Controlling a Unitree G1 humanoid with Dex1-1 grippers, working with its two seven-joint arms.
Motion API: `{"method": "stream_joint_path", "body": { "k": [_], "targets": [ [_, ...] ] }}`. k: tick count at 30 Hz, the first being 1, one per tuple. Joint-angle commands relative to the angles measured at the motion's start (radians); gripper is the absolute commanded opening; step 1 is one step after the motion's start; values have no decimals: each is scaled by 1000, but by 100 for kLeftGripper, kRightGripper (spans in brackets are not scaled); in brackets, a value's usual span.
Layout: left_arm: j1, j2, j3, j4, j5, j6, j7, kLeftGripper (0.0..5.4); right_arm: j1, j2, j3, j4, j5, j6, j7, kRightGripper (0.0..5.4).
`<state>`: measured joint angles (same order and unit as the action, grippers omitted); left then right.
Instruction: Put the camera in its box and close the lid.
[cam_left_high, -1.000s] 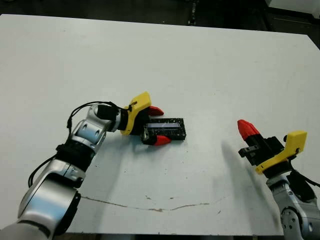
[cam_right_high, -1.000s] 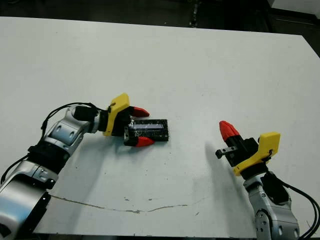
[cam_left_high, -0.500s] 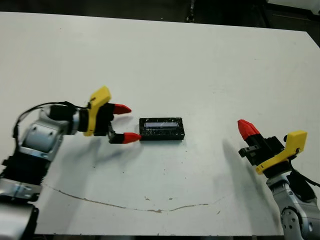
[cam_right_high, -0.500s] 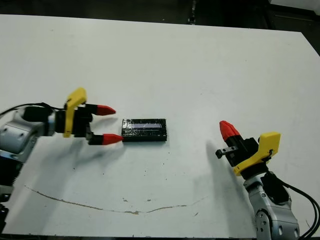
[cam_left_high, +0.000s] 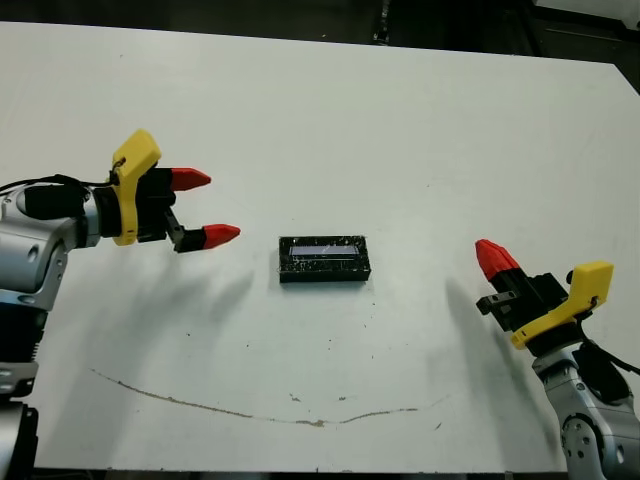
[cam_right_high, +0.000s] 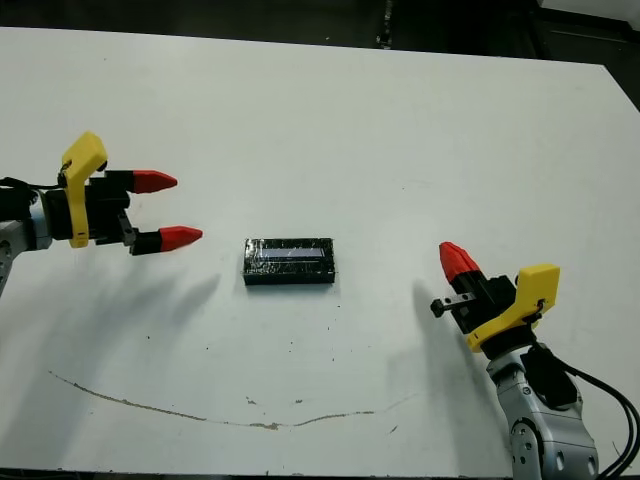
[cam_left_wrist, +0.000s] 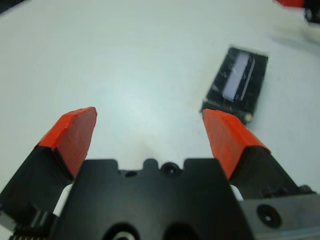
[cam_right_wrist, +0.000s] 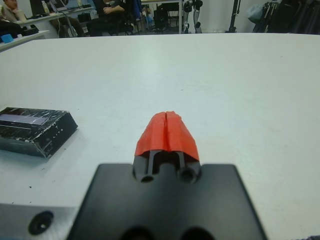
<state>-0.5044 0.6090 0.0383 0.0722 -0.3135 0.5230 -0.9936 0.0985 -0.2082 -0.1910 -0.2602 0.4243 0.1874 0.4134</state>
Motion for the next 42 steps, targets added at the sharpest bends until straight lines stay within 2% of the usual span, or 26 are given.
{"method": "stream_joint_path", "body": {
  "k": [1,6,11,18,25,31,33,36,40,42],
  "targets": [
    [55,-58,48,-76,-62,52,88,539,14,-8,-1,7,-3,-3,0,0],
    [147,-223,135,-202,-160,72,304,524,13,-5,0,0,-1,6,-9,0],
    [245,-376,154,-298,-171,-26,482,454,6,0,0,8,6,-4,-2,0],
    [401,-489,109,-355,-90,-260,585,345,-4,24,-7,8,-3,-39,-25,0],
    [507,-565,84,-345,-71,-445,615,239,-7,50,-5,-6,-14,-63,-66,0],
    [580,-607,55,-327,10,-585,678,150,-5,69,2,-27,-22,-66,-95,0],
    [592,-600,48,-311,64,-645,694,119,-6,76,2,-27,-15,-72,-95,0],
    [605,-596,44,-302,96,-680,710,70,-5,78,7,-38,-24,-66,-104,0],
    [609,-596,38,-304,91,-671,721,13,-4,78,19,-50,-38,-61,-118,0],
    [608,-596,34,-305,89,-670,725,2,-3,76,24,-51,-46,-60,-123,0]
  ]
}}
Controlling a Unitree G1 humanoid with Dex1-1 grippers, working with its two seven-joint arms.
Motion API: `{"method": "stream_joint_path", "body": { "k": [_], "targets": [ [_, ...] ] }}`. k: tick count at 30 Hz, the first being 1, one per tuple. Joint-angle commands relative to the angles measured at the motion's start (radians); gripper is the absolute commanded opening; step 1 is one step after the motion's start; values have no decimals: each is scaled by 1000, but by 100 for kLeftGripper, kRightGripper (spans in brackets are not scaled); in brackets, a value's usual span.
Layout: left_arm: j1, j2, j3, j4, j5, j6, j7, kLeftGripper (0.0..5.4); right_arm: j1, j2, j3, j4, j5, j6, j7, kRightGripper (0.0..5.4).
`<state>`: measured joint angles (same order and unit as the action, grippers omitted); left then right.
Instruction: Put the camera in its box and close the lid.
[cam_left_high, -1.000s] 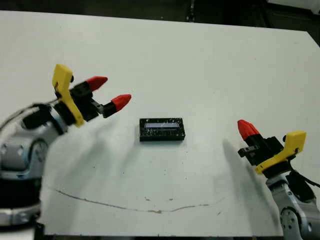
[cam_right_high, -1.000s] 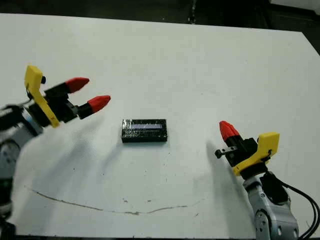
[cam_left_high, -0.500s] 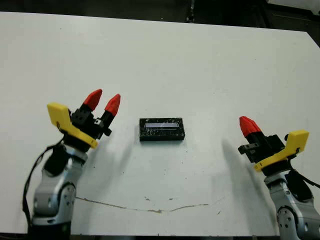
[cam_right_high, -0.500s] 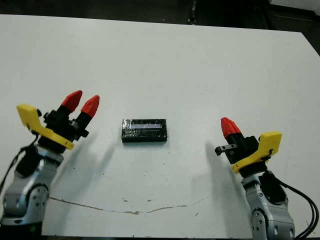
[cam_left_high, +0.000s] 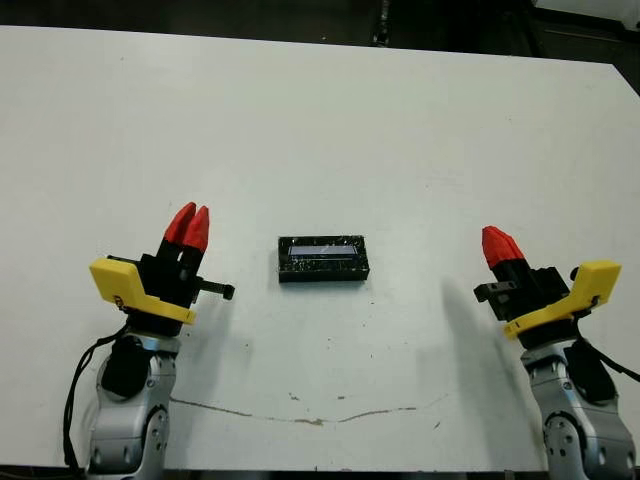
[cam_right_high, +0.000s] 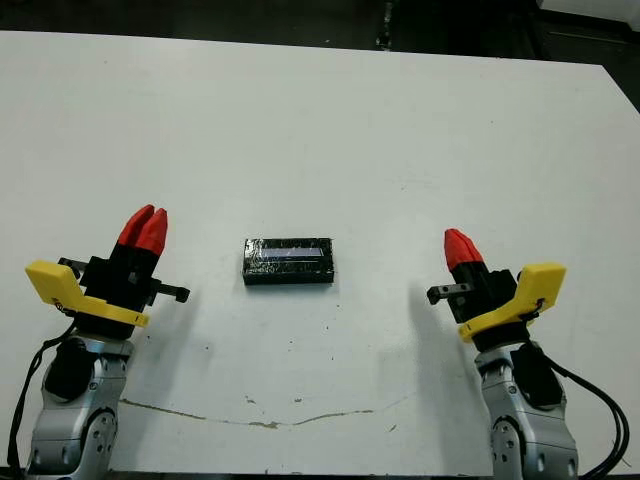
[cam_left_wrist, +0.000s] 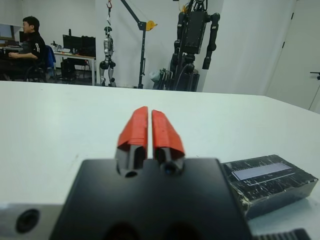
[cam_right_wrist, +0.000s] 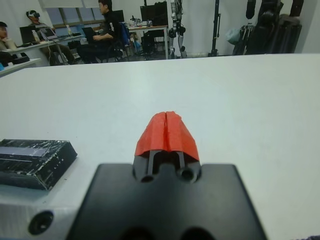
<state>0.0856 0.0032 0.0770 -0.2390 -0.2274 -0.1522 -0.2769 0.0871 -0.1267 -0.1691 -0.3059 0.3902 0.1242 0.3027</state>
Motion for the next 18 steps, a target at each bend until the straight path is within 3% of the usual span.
{"method": "stream_joint_path", "body": {
  "k": [1,18],
  "targets": [
    [17,8,-7,9,2,2,10,2,8,-6,3,-4,-12,2,-12,0],
    [9,-3,-44,30,6,-18,51,2,6,-9,12,4,-22,-6,-12,0]
  ]
}}
